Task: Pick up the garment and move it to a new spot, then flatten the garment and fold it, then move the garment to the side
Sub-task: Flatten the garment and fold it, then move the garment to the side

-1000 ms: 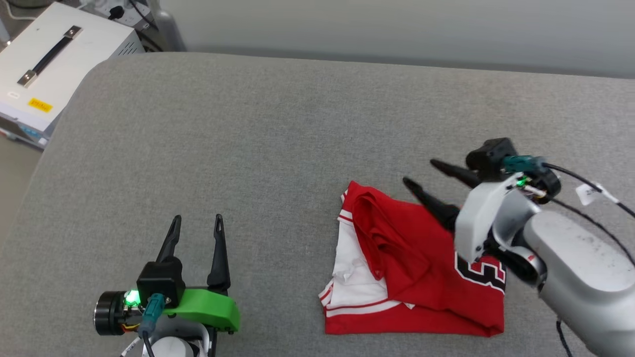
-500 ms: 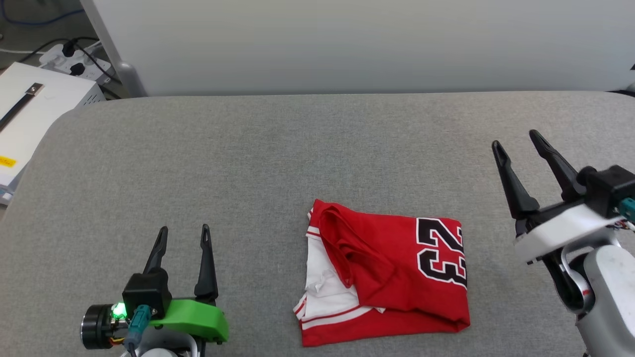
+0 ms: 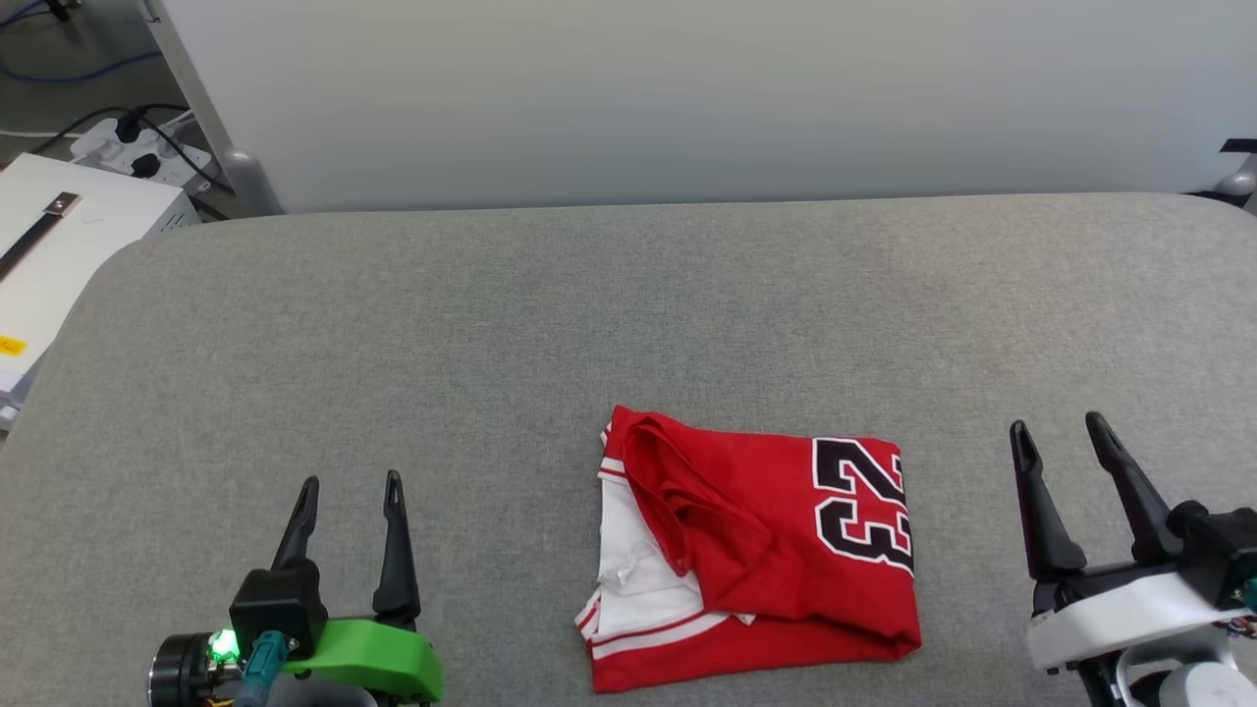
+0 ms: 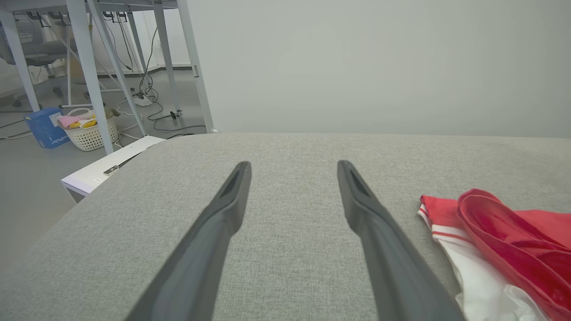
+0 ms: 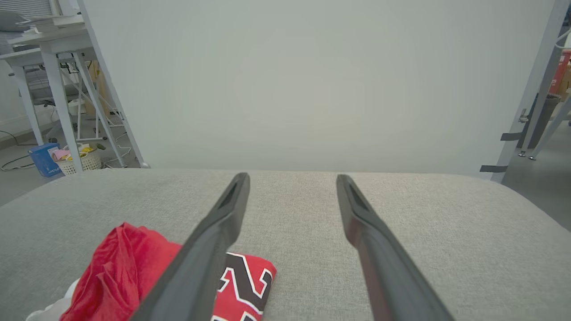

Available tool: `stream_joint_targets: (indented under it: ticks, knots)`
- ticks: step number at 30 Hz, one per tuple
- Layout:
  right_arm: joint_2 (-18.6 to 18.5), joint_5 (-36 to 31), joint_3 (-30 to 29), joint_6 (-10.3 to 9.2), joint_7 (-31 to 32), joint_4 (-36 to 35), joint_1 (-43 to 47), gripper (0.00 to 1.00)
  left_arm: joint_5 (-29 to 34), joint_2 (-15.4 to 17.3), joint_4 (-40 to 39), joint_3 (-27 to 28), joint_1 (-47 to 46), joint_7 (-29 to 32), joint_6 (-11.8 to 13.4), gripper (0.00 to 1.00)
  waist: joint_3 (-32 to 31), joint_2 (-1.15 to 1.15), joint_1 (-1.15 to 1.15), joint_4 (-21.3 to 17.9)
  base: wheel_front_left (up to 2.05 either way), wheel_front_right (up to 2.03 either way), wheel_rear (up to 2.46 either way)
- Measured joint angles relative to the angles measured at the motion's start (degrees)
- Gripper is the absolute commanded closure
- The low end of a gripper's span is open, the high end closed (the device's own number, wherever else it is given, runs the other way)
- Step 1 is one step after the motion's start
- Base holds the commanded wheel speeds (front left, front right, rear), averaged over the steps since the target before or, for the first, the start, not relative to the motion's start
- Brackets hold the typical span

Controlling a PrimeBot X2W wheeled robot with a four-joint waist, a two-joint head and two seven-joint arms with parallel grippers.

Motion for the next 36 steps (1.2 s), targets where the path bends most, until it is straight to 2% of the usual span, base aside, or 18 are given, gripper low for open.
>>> stream_joint_targets:
  ticks: [12,14,18,20,27,29,30,32,36]
  knots:
    - [0.99,-0.31,-0.27,0.01,0.0,1.6,0.8,0.0,0.01,-0.65,0.3,-0.16,0.23,0.0,-0.07,0.0,0.54,0.0,0.0,0.94,0.0,0.0,0.0]
    - [-0.24,-0.52,-0.44,0.01,0.0,0.33,-1.25,0.0,0.01,-0.71,0.32,-0.2,0.23,0.0,-0.07,0.0,0.78,0.0,0.0,0.99,0.0,0.0,0.0]
    - [-5.38,0.21,1.64,0.0,0.85,0.01,-7.86,0.0,0.01,-0.81,0.42,-0.21,0.2,0.0,-0.09,0.0,1.02,0.0,0.0,1.29,0.0,0.0,0.0]
    - [-8.86,1.54,5.03,0.01,5.39,0.88,-11.14,0.0,0.01,-0.82,0.44,-0.13,0.18,0.0,-0.11,0.0,1.21,0.0,0.0,1.47,0.0,0.0,0.0]
    - [-16.19,13.15,15.64,0.01,26.63,2.71,-19.14,0.0,0.02,-0.93,0.43,-0.23,0.07,0.0,-0.33,0.0,2.07,0.0,0.0,2.27,0.0,0.0,0.0]
    - [-18.24,17.55,18.31,0.01,33.98,3.27,-19.94,0.0,0.02,-0.97,0.38,-0.29,0.05,0.0,-0.41,0.0,2.45,0.0,0.0,2.61,0.0,0.0,0.0]
    - [-20.2,23.92,20.17,0.01,42.73,4.34,-20.0,0.0,0.02,-1.05,0.31,-0.71,-0.04,0.0,-0.51,0.0,3.02,0.0,0.0,3.21,0.0,0.0,0.0]
    - [-21.25,28.24,20.74,0.01,47.99,5.34,-19.86,0.0,0.03,-1.12,0.25,-1.14,-0.4,0.0,-0.53,0.0,3.53,0.0,0.0,3.72,0.0,0.0,0.0]
    - [-20.94,35.56,20.01,0.0,54.65,7.59,-17.99,0.0,0.04,-1.23,0.08,-1.89,-1.41,0.0,-0.56,0.0,4.84,0.0,0.0,4.71,0.0,0.0,0.0]
